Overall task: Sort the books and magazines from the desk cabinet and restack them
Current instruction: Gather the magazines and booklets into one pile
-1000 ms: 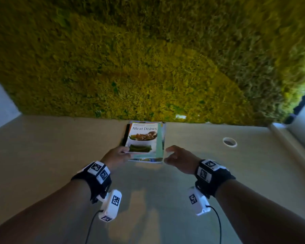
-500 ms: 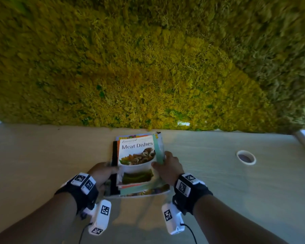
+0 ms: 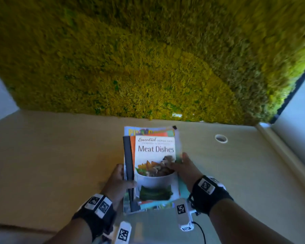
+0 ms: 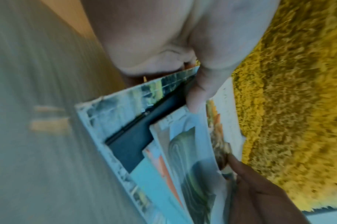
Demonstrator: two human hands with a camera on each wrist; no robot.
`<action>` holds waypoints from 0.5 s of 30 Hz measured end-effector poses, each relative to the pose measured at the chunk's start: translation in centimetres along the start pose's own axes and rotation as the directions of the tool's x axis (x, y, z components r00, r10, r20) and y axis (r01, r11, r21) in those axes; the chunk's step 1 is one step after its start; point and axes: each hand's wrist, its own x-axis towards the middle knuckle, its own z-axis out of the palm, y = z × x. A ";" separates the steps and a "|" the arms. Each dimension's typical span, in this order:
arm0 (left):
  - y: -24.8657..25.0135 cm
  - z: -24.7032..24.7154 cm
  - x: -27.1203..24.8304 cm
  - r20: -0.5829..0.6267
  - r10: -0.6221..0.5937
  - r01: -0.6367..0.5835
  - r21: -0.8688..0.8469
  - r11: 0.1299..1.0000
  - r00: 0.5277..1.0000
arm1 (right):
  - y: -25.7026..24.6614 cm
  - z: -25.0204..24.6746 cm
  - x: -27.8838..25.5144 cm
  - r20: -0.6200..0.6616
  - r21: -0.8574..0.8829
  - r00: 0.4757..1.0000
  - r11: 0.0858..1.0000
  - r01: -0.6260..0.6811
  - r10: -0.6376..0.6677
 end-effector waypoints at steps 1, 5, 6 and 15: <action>0.0 0.0 -1.4 0.007 0.050 -0.050 -0.015 0.999 0.999 | -0.5 -0.4 -1.9 0.016 0.095 0.999 0.994 0.049 -0.051; 0.5 0.4 -5.1 -0.062 0.158 -0.157 0.028 0.987 0.985 | -1.5 -1.6 -8.3 0.015 0.201 0.974 0.955 0.219 -0.226; 0.6 0.7 -5.9 -0.073 0.173 -0.169 0.054 0.984 0.982 | -1.4 -1.6 -9.7 -0.004 0.174 0.971 0.956 0.235 -0.238; -1.3 2.8 -9.0 -0.206 0.170 -0.169 0.021 0.985 0.964 | 1.0 -2.5 -12.5 0.068 -0.042 0.933 0.933 0.357 -0.354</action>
